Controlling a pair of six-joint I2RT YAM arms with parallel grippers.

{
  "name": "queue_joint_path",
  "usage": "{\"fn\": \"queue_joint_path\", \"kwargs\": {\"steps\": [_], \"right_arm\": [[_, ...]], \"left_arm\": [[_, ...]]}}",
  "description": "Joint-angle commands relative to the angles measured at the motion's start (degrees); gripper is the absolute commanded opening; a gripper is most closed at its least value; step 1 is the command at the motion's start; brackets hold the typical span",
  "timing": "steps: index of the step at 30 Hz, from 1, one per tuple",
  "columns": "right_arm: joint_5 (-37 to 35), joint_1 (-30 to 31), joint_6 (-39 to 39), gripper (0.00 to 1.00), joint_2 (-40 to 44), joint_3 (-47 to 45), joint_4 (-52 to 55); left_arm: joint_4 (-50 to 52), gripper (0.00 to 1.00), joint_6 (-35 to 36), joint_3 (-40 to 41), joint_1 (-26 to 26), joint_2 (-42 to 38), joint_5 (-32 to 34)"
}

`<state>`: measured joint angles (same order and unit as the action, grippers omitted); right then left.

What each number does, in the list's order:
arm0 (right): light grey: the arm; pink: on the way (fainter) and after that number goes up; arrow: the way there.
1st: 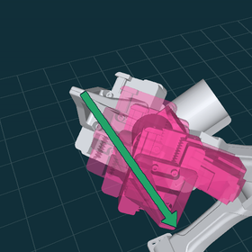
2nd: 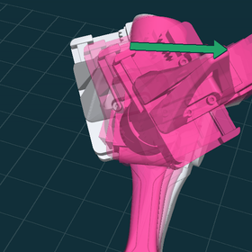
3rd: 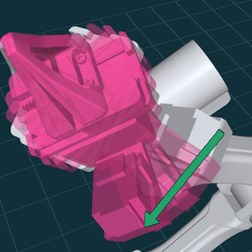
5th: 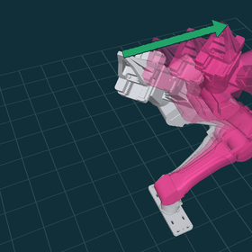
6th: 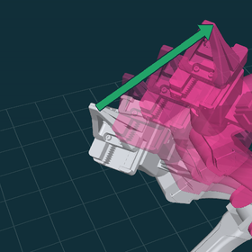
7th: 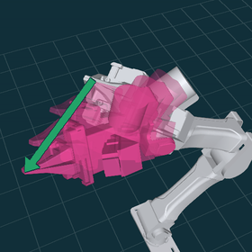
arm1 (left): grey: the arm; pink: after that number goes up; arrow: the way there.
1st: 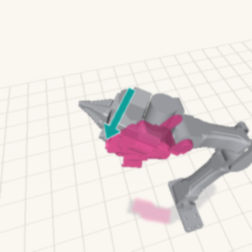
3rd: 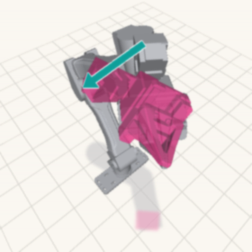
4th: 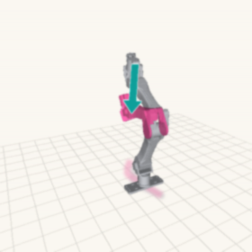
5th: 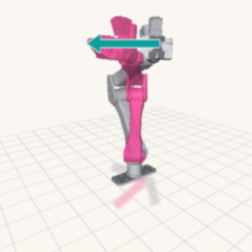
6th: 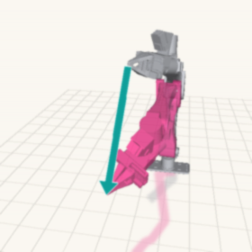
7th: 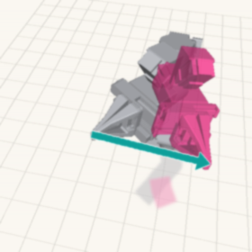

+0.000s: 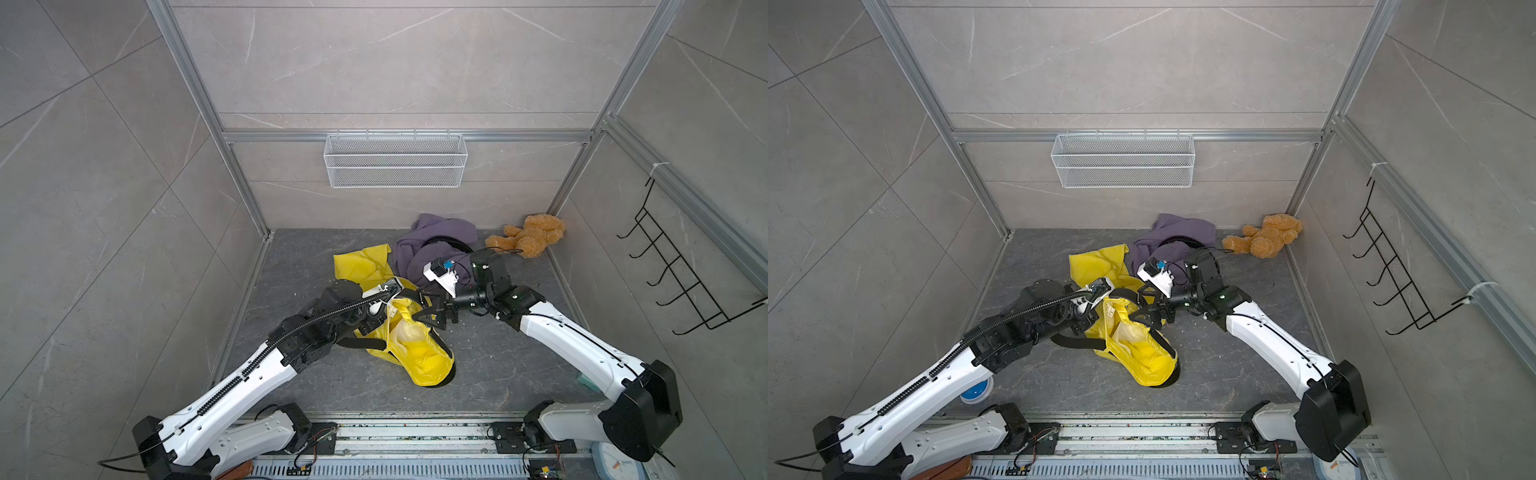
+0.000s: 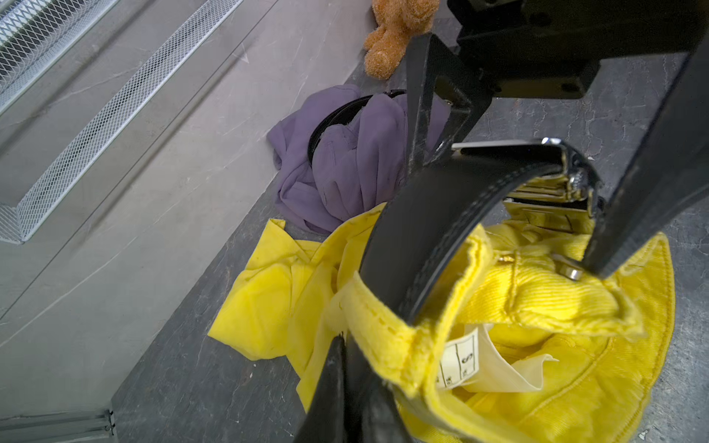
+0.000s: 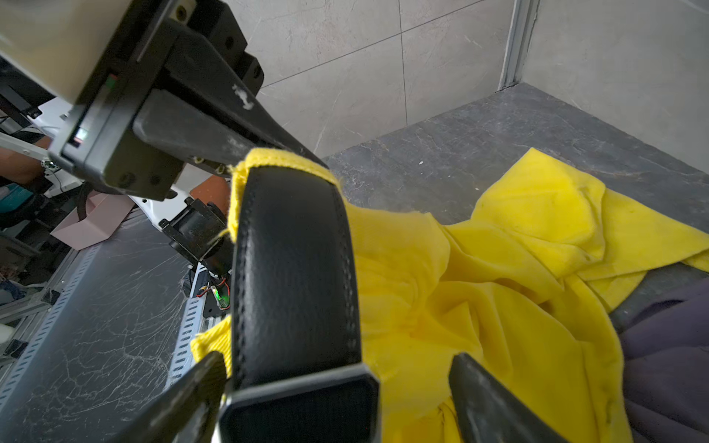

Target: Remove the belt from the trousers

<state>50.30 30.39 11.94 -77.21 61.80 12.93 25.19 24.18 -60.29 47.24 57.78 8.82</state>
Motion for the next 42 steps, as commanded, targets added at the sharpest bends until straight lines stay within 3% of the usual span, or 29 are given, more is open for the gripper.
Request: {"fn": "queue_joint_path", "kwargs": {"steps": [1,11,15,22,26,32,42], "right_arm": [[1.4,0.0,-0.6,0.93,-1.0,-0.5,-1.7],[1.8,0.1,-1.1,0.82,-2.8,-0.5,-3.9],[1.8,0.1,-1.0,0.71,-2.7,-0.4,-3.8],[2.6,0.1,-1.5,0.26,-2.8,-0.5,-3.5],[2.0,0.1,-1.5,0.11,-2.1,-0.8,-3.5],[0.3,-0.3,-2.7,0.00,-0.9,-1.3,-4.3],[-4.0,-2.5,-4.1,0.00,0.5,-2.5,-2.9]], "left_arm": [[-9.4,0.00,-2.5,-1.7,-0.4,-2.3,-1.2],[-9.2,0.00,-2.6,-2.1,-0.4,-2.6,-0.7],[-9.1,0.00,-2.8,-2.2,-0.3,-2.8,-0.6],[-9.6,0.00,-3.0,-1.2,-0.9,-3.3,0.4],[-10.2,0.00,-3.9,0.3,-2.2,-4.1,0.9],[-10.7,0.00,-5.5,3.2,-4.5,-5.7,4.4],[-12.8,0.00,-9.6,8.2,-9.1,-10.1,14.8]]}}
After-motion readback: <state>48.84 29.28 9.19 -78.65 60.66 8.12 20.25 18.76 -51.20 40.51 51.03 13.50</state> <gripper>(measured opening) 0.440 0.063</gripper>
